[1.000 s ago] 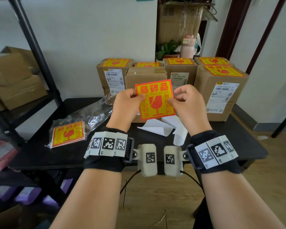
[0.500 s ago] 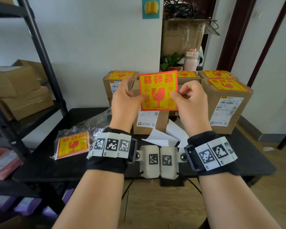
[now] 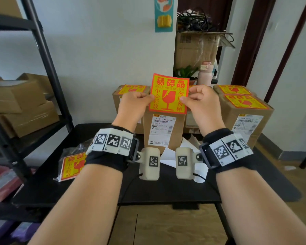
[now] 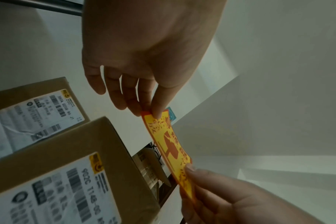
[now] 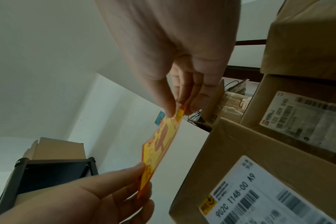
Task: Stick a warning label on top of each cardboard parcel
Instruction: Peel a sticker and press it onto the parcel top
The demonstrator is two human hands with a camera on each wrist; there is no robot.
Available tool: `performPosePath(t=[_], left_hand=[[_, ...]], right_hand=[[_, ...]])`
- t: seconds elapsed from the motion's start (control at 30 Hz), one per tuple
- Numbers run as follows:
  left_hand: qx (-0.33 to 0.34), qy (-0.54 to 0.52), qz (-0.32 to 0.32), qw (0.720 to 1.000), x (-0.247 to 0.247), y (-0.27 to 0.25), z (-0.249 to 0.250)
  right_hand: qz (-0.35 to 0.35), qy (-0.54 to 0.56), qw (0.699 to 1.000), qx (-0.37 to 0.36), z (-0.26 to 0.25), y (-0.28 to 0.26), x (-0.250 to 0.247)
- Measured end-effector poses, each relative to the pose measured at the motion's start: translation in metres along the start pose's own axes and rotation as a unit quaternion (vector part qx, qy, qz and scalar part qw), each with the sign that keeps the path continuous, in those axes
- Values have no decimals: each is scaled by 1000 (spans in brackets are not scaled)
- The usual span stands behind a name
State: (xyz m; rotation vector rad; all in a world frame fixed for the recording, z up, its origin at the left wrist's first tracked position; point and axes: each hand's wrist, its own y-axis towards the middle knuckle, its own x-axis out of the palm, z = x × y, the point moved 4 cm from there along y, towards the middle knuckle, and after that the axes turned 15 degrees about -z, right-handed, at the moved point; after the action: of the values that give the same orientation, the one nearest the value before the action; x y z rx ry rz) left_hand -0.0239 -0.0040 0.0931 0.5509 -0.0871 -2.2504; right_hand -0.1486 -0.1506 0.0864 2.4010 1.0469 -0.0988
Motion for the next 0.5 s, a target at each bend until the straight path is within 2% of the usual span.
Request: performPosePath(t=[0.27, 0.5], left_hand=[[-35, 28, 1, 999, -9, 38, -9], [-47, 34, 19, 998, -5, 57, -11]], right_hand=[[-4, -63, 997, 36, 15, 40, 15], [-7, -140, 989, 38, 19, 59, 14]])
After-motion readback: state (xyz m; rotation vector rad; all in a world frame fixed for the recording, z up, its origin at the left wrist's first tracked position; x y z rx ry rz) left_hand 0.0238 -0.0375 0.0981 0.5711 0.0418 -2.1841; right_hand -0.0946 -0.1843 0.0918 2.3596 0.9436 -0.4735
